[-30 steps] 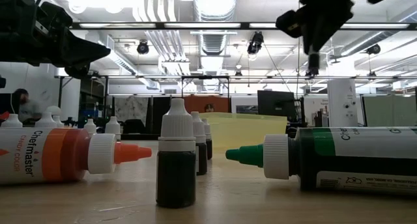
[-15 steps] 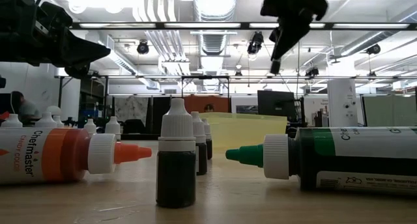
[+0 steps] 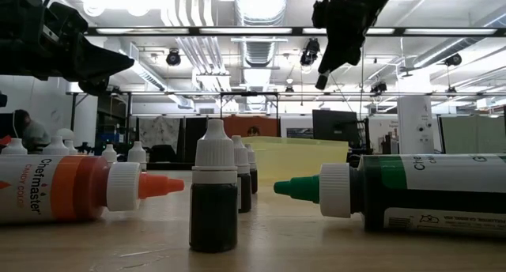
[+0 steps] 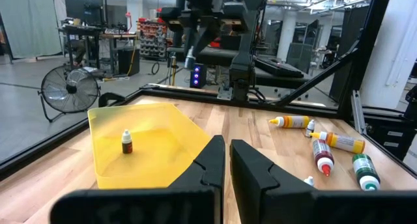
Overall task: Pick & Place food coloring
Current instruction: Put the small black food coloring bottle into the yellow bin
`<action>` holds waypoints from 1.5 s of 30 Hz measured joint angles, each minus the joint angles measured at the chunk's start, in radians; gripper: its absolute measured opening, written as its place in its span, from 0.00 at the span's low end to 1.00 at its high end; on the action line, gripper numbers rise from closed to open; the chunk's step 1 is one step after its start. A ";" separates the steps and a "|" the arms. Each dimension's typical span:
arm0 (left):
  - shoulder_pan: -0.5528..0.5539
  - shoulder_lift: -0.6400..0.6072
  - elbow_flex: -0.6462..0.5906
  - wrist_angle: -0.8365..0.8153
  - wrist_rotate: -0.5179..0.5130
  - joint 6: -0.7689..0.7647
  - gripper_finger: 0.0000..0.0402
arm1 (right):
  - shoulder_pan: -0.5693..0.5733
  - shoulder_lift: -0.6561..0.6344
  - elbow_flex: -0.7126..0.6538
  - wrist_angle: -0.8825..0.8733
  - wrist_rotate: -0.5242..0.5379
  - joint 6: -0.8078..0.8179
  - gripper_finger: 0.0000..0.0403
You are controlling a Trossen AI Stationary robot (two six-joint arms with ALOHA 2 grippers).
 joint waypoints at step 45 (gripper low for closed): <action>0.000 0.000 0.000 0.000 0.000 0.000 0.00 | -0.084 0.542 0.374 -0.210 0.003 -0.189 0.12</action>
